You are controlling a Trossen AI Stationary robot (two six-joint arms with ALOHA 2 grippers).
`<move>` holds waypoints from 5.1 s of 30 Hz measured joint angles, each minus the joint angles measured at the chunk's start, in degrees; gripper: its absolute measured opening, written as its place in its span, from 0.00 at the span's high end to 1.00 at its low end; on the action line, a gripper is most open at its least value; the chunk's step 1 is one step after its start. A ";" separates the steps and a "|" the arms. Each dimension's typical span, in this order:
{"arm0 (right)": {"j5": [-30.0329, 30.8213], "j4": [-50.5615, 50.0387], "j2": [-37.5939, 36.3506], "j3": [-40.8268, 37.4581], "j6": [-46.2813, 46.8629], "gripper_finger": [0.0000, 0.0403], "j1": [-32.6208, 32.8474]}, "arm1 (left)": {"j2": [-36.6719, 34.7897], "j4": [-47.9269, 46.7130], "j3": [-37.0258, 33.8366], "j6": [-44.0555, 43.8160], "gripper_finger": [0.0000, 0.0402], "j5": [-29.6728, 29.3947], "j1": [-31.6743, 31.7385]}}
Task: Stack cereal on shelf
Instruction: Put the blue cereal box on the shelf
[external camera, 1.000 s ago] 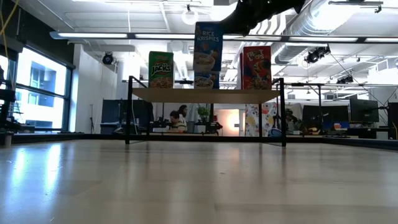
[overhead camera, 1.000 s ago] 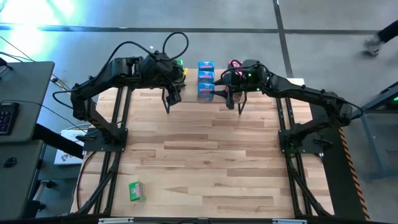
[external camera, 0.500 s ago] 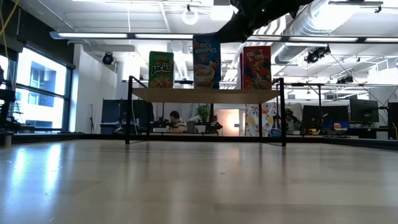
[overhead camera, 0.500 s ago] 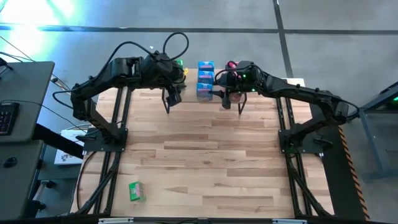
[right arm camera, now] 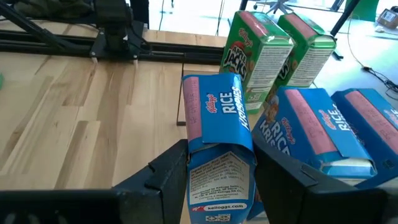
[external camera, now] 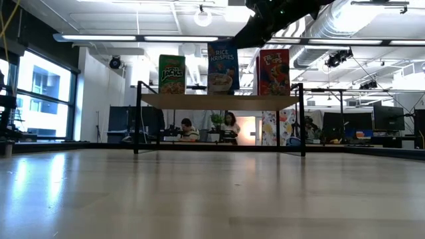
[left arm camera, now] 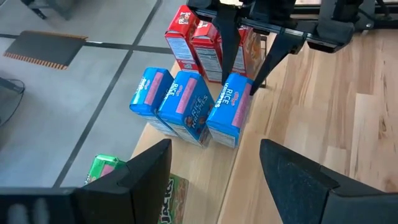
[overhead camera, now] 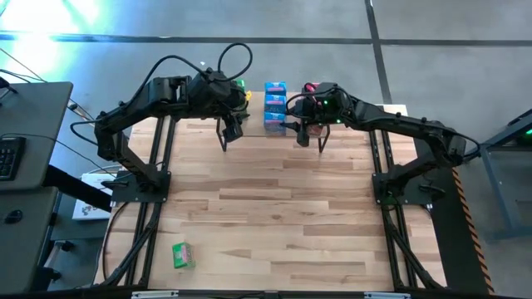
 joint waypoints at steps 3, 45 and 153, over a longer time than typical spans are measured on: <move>-0.02 0.34 0.00 0.01 0.00 0.60 0.00 | 0.00 0.00 0.00 0.00 0.41 0.00 0.00; 2.67 1.58 1.88 0.05 1.70 0.55 0.15 | 0.00 -0.04 -0.04 0.00 0.41 0.02 0.02; 27.63 -17.80 10.45 11.33 20.02 0.41 13.28 | 0.00 -0.02 -0.04 0.00 0.41 0.02 0.00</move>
